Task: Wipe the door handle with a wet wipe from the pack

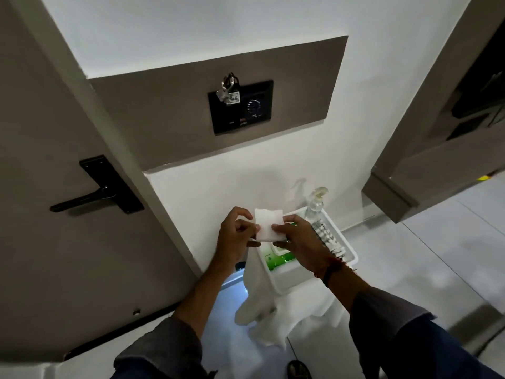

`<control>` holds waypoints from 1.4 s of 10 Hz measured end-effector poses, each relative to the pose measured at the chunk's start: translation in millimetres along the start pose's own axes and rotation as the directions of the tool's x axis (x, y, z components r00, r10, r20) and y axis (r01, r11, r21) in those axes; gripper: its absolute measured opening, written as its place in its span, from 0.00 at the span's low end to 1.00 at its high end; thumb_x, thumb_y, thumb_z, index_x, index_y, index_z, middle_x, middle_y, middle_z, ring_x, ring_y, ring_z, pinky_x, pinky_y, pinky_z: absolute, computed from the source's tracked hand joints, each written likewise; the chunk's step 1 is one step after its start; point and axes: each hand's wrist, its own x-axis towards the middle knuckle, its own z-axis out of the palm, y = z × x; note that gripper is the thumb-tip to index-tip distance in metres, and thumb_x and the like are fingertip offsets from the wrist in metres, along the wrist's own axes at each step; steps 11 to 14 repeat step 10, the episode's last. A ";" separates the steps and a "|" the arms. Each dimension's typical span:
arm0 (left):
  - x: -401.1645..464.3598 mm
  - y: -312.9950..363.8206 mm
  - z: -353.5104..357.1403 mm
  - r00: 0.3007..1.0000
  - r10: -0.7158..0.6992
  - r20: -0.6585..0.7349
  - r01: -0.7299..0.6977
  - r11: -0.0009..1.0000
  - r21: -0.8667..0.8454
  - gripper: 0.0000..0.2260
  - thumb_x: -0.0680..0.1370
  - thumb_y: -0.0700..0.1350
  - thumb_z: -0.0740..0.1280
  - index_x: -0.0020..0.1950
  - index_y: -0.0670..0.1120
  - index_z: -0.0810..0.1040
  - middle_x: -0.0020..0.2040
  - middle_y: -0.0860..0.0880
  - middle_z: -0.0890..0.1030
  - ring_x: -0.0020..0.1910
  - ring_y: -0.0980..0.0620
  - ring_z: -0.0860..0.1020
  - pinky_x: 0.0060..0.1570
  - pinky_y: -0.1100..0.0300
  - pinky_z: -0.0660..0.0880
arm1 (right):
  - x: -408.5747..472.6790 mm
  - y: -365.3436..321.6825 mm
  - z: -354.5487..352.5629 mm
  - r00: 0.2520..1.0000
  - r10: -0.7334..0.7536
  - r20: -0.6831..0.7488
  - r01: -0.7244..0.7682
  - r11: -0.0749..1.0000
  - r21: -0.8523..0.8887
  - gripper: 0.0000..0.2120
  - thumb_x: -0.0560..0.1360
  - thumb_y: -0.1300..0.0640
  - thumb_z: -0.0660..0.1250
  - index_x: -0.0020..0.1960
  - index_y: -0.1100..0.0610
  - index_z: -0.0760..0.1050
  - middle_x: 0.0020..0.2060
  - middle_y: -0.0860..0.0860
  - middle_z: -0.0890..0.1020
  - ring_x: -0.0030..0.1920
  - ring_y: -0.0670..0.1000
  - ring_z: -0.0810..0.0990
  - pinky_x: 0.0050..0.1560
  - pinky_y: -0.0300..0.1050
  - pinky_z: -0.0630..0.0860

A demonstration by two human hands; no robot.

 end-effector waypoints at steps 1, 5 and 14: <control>8.0 -20.3 21.2 0.999 -0.033 -0.004 0.034 0.994 0.105 0.09 0.77 0.31 0.71 0.52 0.44 0.83 0.39 0.41 0.81 0.36 0.44 0.81 0.37 0.49 0.83 | 5.8 3.3 -26.8 0.992 -0.129 0.010 0.127 0.957 -0.262 0.26 0.77 0.74 0.71 0.69 0.57 0.69 0.46 0.58 0.78 0.47 0.56 0.82 0.43 0.50 0.85; 5.3 -123.4 96.9 0.967 -0.213 -0.138 0.253 0.760 0.599 0.08 0.74 0.38 0.74 0.47 0.49 0.90 0.50 0.51 0.89 0.53 0.52 0.85 0.57 0.57 0.81 | 54.9 75.7 -122.9 0.984 -0.079 0.161 0.178 0.317 -0.932 0.11 0.75 0.68 0.74 0.54 0.61 0.89 0.52 0.55 0.89 0.48 0.49 0.82 0.52 0.34 0.73; 11.6 -117.6 103.5 0.989 -0.128 -0.075 0.133 0.548 0.826 0.08 0.78 0.43 0.68 0.53 0.50 0.87 0.55 0.45 0.87 0.56 0.39 0.82 0.55 0.49 0.81 | 82.5 57.2 -130.2 0.919 0.242 0.312 0.325 -0.017 -0.945 0.17 0.77 0.55 0.75 0.66 0.52 0.84 0.67 0.51 0.83 0.68 0.54 0.79 0.67 0.44 0.73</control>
